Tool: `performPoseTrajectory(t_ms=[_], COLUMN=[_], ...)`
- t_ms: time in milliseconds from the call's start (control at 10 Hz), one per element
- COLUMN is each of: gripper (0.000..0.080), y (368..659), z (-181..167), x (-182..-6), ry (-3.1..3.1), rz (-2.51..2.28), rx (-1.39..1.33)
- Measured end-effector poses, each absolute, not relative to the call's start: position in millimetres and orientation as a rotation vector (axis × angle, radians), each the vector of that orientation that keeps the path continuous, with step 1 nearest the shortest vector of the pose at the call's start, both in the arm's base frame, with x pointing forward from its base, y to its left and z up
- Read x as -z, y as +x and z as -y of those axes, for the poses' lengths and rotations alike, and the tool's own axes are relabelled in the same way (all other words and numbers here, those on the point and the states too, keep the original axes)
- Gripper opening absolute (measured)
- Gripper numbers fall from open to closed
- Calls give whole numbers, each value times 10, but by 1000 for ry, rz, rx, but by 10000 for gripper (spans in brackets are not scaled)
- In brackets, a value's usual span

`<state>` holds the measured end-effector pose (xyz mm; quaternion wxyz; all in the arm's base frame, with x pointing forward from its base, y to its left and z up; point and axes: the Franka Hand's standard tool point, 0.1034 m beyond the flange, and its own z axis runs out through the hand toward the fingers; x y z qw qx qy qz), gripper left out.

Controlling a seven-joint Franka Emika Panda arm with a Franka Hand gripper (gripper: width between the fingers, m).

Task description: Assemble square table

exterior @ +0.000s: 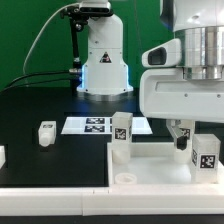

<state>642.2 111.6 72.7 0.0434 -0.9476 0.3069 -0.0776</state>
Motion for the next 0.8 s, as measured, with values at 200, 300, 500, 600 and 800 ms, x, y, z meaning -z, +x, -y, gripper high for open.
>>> performPoseTrajectory(t_ms=[200,300,500,600,800], gripper=[649,649,619,440,283], y=[6441,6437,6437,6436,6435], z=[-1091,-1089,-1087,-1089,-1073], x=[-738,-732,-731,-729,-726], ry=[-3029,-3024,-3015,-3005,-2930], rz=[-564,-584,-622,-654,-895], rx=[264,262,261,259,250])
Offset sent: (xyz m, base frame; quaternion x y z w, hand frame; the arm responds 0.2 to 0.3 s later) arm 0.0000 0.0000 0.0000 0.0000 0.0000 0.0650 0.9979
